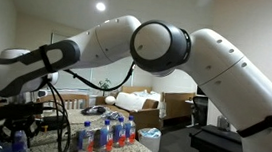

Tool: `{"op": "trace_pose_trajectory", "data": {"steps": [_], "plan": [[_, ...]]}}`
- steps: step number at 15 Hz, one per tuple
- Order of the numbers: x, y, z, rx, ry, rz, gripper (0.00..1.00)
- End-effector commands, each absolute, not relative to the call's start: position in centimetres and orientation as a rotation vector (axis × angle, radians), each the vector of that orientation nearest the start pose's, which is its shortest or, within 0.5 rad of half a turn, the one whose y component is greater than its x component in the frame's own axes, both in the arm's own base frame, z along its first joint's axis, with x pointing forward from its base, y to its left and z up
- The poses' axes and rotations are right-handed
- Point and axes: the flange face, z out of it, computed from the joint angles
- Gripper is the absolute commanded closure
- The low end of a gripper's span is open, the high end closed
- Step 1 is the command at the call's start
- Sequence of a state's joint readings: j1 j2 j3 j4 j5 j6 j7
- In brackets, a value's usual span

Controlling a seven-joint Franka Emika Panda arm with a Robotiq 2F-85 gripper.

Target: Arrange some of the bottle on the counter

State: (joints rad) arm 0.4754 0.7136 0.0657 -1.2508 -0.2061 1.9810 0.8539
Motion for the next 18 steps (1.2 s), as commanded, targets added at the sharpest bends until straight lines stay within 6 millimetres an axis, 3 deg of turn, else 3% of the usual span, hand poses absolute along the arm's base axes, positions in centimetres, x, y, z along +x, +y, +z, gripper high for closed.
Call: {"op": "trace_pose_trajectory", "data": {"steps": [1, 5, 7, 8, 10, 18], "plan": [[64.5, 36.2, 34.9, -3.228, 0.439, -0.144, 0.28], [64.2, 36.4, 34.7, -3.236, 0.424, -0.107, 0.02], [64.0, 36.6, 34.7, -3.235, 0.412, -0.098, 0.01], [63.9, 36.7, 34.7, -3.234, 0.404, -0.095, 0.33], [63.8, 37.0, 34.7, -3.232, 0.392, -0.086, 0.31], [63.4, 37.6, 34.9, -3.232, 0.361, -0.066, 0.83]]}}
